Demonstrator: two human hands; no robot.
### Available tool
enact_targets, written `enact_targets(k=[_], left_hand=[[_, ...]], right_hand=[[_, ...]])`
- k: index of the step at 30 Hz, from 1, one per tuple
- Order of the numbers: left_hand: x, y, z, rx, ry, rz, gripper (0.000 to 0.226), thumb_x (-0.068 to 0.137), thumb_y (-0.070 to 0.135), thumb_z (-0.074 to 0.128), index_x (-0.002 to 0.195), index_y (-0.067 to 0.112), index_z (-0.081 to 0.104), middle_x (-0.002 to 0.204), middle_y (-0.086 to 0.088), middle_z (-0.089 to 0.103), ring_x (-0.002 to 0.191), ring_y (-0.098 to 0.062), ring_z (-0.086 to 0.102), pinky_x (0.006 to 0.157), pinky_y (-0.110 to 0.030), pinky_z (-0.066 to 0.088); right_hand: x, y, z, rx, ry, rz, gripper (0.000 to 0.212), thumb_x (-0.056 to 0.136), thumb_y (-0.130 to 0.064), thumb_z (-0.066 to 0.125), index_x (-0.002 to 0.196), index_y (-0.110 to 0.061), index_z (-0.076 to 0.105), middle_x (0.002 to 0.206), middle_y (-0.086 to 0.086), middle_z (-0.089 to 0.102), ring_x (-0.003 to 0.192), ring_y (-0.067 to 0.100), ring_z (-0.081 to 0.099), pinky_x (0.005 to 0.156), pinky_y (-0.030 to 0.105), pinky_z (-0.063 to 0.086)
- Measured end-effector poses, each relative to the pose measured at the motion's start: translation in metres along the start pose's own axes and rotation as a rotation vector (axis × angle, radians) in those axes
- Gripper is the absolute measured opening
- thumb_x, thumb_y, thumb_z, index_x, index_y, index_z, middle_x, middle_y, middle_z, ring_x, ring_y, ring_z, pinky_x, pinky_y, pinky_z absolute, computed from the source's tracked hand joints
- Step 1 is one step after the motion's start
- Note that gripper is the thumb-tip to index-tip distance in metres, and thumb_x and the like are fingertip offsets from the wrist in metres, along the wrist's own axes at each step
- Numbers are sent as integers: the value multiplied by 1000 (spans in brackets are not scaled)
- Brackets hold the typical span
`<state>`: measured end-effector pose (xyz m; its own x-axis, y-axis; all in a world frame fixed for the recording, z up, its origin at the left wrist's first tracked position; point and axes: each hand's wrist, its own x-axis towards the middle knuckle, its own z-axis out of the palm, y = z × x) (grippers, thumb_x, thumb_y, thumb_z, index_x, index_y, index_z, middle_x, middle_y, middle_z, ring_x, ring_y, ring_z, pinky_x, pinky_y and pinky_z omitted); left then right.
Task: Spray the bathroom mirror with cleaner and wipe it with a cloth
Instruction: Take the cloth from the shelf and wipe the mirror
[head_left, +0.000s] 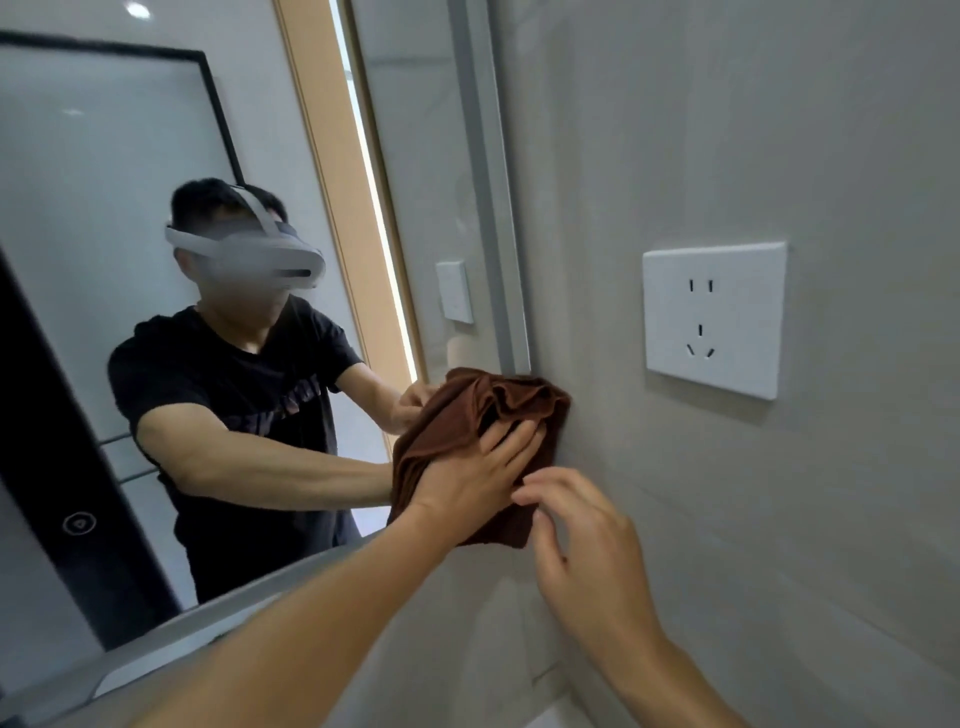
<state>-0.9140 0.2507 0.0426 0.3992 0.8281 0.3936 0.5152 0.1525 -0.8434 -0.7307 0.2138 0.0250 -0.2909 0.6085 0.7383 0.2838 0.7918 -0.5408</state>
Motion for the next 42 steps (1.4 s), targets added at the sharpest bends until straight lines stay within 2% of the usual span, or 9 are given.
enact_targets(k=[4,10,14,20,24,30,34,38,42], left_hand=[[24,-86,-26,-157,12,84,68,98,56,36,156,22,27,161,1,32,146,-24,32,118,-39,28],[85,-267,-98,49,207,-358,74,94,66,32,154,23,28,158,-7,36,144,-33,31,119,-54,18],[78,-256,-104,101,225,-501,75,94,64,25,155,20,27,160,-9,32,149,-33,22,121,-59,10],[2,-166,-59,-84,-33,-89,72,97,64,30,157,25,18,162,1,28,146,-26,28,114,-41,30],[5,-228,-72,-11,39,54,73,95,68,29,155,27,26,159,3,34,143,-24,32,116,-43,30],[42,-397,-142,162,212,-568,76,93,69,22,155,26,26,162,-2,28,147,-30,27,121,-55,14],[67,-362,-137,150,260,-876,76,95,59,21,158,16,19,164,-9,19,152,-32,12,122,-59,3],[70,-281,-124,-12,326,-421,63,90,41,23,142,12,41,141,-10,56,135,-28,45,116,-50,33],[66,-293,-139,-89,464,-4,29,74,34,36,91,23,57,79,10,70,75,-4,61,61,-17,53]], right_hand=[[19,-20,-11,25,91,-78,31,83,6,54,95,-14,74,106,-7,67,99,11,64,84,23,50],[43,-52,-22,101,168,-118,30,89,6,54,100,-13,74,108,-6,67,100,9,63,87,19,49],[59,-66,-20,114,195,-136,29,90,5,54,104,-14,73,110,-6,66,102,10,62,88,19,49],[96,-89,-11,80,214,-186,30,87,4,54,107,-12,70,111,-5,62,100,9,59,86,20,47],[122,-116,-10,118,243,-211,28,88,2,55,108,-13,68,111,-5,60,100,8,58,86,11,41],[168,-167,-27,215,324,-307,27,90,-2,53,109,-17,67,112,-7,60,99,6,56,84,19,46],[196,-193,-43,261,359,-351,29,90,-2,52,112,-16,67,114,-6,61,99,6,57,85,22,48],[212,-202,-51,295,388,-354,26,91,-1,52,103,-17,69,105,-8,62,91,3,59,78,14,48],[218,-202,-50,332,420,-318,26,90,-1,56,102,-20,67,104,-10,61,93,-4,57,80,4,42]])
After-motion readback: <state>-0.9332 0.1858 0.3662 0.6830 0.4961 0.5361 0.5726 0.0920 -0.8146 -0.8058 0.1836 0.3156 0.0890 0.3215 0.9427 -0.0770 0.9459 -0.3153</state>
